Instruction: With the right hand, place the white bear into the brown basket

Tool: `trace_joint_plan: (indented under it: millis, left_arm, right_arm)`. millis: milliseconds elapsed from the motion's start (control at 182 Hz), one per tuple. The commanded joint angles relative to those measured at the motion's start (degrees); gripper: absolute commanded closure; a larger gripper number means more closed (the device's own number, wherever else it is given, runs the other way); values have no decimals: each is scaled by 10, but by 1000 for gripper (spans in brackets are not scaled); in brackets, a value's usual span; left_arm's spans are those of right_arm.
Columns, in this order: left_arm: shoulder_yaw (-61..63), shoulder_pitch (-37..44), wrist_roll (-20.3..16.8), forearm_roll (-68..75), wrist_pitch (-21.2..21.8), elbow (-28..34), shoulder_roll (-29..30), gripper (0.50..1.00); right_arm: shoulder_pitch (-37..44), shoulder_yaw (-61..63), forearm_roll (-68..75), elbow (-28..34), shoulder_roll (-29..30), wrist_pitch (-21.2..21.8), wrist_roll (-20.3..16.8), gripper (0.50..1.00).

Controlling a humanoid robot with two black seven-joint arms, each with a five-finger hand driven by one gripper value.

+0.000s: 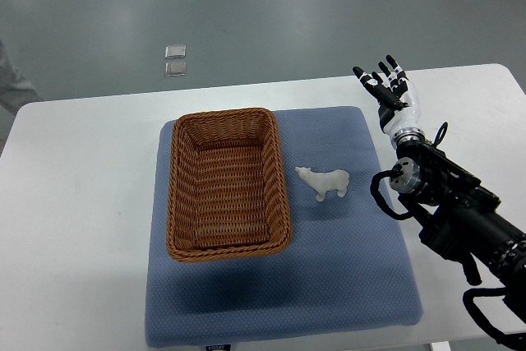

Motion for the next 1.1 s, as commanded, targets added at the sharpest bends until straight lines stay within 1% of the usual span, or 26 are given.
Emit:
trace_joint_plan:
  millis: [0, 748, 1095]
  left_arm:
    - [0, 0, 0, 0, 0, -1, 0, 500]
    - [0, -1, 0, 0, 0, -1, 0, 500]
    - [0, -1, 0, 0, 0, -1, 0, 500]
  right_arm:
    - [0, 1, 0, 0, 0, 0, 0, 579]
    - [0, 2, 1, -6, 0, 2, 0, 579]
    - [-6, 3, -3, 8, -20, 4, -4, 579]
